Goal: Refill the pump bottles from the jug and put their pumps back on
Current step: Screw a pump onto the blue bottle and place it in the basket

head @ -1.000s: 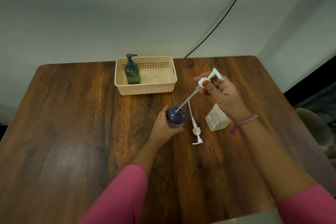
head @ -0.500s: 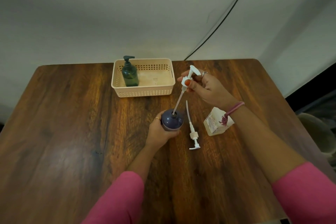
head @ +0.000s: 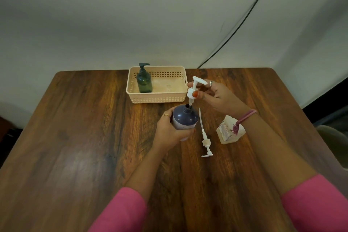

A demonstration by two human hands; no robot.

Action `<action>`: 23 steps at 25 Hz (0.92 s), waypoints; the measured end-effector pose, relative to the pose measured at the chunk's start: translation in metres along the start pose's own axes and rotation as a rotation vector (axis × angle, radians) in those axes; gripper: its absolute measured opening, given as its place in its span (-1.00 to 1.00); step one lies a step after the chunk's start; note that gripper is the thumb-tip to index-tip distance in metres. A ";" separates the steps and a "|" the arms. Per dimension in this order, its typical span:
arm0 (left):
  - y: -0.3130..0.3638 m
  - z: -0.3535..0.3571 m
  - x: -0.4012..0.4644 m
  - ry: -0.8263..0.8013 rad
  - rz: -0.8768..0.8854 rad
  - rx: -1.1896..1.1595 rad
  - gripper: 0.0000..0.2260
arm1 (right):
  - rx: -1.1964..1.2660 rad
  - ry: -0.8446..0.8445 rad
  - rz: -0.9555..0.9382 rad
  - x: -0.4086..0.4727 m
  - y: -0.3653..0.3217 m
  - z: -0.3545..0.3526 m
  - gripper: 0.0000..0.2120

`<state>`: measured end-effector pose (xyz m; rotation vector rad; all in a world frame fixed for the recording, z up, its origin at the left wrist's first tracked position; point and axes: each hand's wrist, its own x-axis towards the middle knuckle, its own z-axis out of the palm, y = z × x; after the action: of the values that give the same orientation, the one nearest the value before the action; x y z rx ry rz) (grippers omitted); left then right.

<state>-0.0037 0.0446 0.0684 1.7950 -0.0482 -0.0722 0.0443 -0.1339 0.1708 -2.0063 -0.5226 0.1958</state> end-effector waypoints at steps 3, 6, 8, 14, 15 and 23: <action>0.021 -0.011 -0.005 0.019 0.023 0.010 -0.35 | -0.013 0.036 -0.029 -0.001 -0.023 -0.008 -0.75; 0.042 -0.023 -0.009 0.013 0.045 0.011 -0.35 | 0.005 0.048 -0.070 -0.005 -0.044 -0.005 -0.75; 0.057 -0.030 -0.013 -0.004 0.054 0.021 -0.36 | 0.037 0.068 -0.087 -0.008 -0.056 -0.003 -0.76; 0.084 -0.052 -0.020 -0.056 0.075 -0.004 -0.39 | -0.110 0.057 -0.048 -0.008 -0.078 0.002 -0.66; 0.087 -0.055 -0.021 -0.053 0.083 -0.005 -0.39 | -0.104 0.061 -0.045 -0.008 -0.078 0.004 -0.70; 0.088 -0.071 -0.023 0.017 0.120 -0.002 -0.33 | -0.047 0.227 0.043 -0.004 -0.089 0.023 -0.48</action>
<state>-0.0208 0.0957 0.1705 1.7866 -0.1429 0.0285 0.0074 -0.0823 0.2378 -2.0545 -0.3431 -0.0185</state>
